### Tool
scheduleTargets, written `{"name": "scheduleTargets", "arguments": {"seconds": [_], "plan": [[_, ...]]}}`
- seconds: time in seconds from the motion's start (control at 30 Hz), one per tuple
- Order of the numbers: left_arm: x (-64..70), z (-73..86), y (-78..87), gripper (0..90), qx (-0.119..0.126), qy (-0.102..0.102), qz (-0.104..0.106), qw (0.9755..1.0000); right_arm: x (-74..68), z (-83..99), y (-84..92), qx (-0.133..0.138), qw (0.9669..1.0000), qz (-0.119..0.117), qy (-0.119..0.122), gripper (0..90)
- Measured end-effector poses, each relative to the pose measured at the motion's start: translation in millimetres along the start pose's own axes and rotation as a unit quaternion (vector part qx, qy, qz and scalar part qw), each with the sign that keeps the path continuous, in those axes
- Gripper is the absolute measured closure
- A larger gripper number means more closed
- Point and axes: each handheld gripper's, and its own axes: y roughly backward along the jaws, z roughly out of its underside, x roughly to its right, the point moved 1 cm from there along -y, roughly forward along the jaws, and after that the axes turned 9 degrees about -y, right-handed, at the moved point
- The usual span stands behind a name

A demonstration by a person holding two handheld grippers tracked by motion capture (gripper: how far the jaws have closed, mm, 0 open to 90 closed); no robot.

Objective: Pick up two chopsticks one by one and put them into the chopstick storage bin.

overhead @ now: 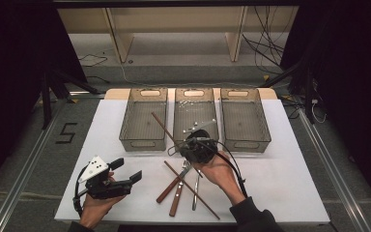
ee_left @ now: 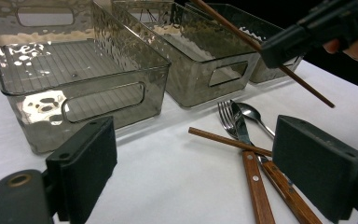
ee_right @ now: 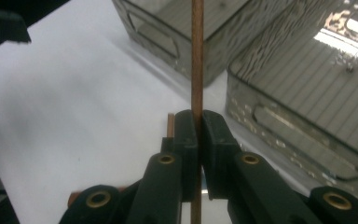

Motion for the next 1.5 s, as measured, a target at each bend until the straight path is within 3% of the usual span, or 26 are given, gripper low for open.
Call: {"name": "scheduleTargets", "arguments": {"seconds": [0.43, 0.77, 1.03, 1.5], "plan": [[-0.3, -0.1, 0.0, 13.5, 0.002, 0.002, 0.0, 1.0, -2.4, -34.2, -16.2, 0.018, 0.9998, -0.008, -0.009, 85.6], [-0.7, -0.2, 0.1, 13.5, 0.003, 0.002, 0.002, 1.0, -2.1, -62.5, -33.7, 0.027, 0.9988, -0.018, -0.037, 85.6], [-1.3, -0.4, 0.6, 13.5, 0.005, 0.007, 0.002, 1.0, -5.3, -86.2, -47.0, 0.033, 0.9983, -0.019, -0.044, 85.6], [-1.5, -0.8, 1.3, 13.5, 0.005, 0.003, 0.004, 1.0, -3.6, -109.2, -69.8, 0.035, 0.9971, -0.018, -0.065, 85.5]]}}
